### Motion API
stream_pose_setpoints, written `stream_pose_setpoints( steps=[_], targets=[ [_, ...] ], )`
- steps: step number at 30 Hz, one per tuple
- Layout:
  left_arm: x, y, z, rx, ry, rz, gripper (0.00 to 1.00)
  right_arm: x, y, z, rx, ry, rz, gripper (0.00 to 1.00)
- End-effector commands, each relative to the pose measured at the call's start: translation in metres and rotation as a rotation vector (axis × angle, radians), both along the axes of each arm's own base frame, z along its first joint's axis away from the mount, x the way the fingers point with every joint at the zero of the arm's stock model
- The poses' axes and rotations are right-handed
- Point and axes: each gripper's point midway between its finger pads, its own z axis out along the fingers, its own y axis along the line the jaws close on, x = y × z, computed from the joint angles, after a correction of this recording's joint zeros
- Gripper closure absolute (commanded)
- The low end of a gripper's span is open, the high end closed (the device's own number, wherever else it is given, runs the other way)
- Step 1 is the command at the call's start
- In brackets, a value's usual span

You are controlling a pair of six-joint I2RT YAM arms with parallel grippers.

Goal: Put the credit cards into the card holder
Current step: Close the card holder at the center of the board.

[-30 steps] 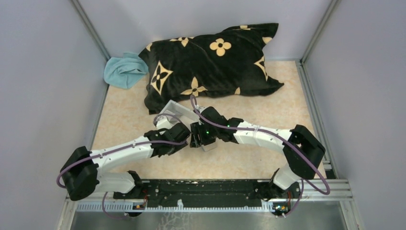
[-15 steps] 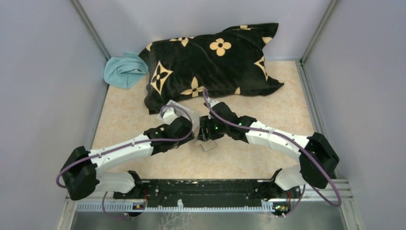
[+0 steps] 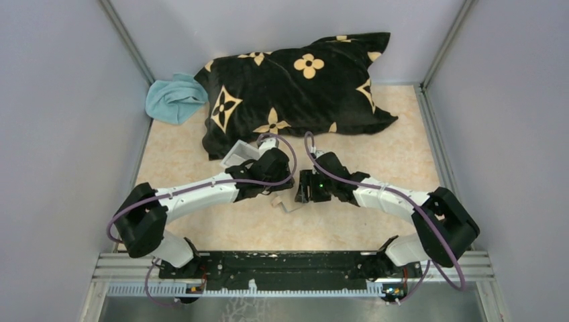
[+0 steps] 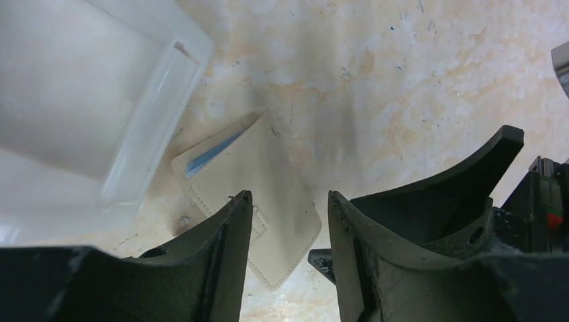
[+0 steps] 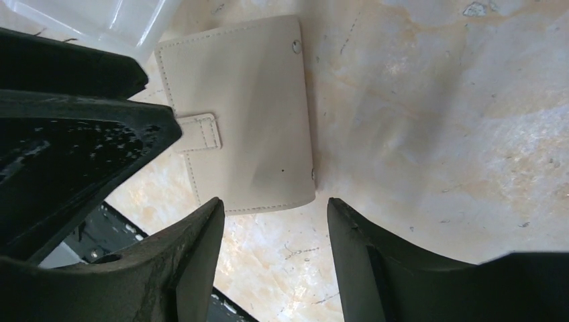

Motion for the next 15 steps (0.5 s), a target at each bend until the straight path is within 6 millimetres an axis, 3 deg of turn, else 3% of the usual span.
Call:
stream_pose_setpoints(
  steps=[1, 6, 15],
  targets=[
    [0.002, -0.012, -0.002, 0.014, 0.003, -0.067, 0.49, 0.013, 0.016, 0.015, 0.115, -0.047, 0.007, 0.41],
    [-0.003, -0.009, -0.024, 0.066, 0.062, -0.07, 0.58, 0.013, 0.013, 0.006, 0.145, -0.023, 0.0, 0.41],
    [-0.025, 0.016, -0.064, 0.142, 0.178, -0.023, 0.68, 0.011, 0.004, -0.013, 0.193, 0.035, -0.023, 0.41]
  ],
)
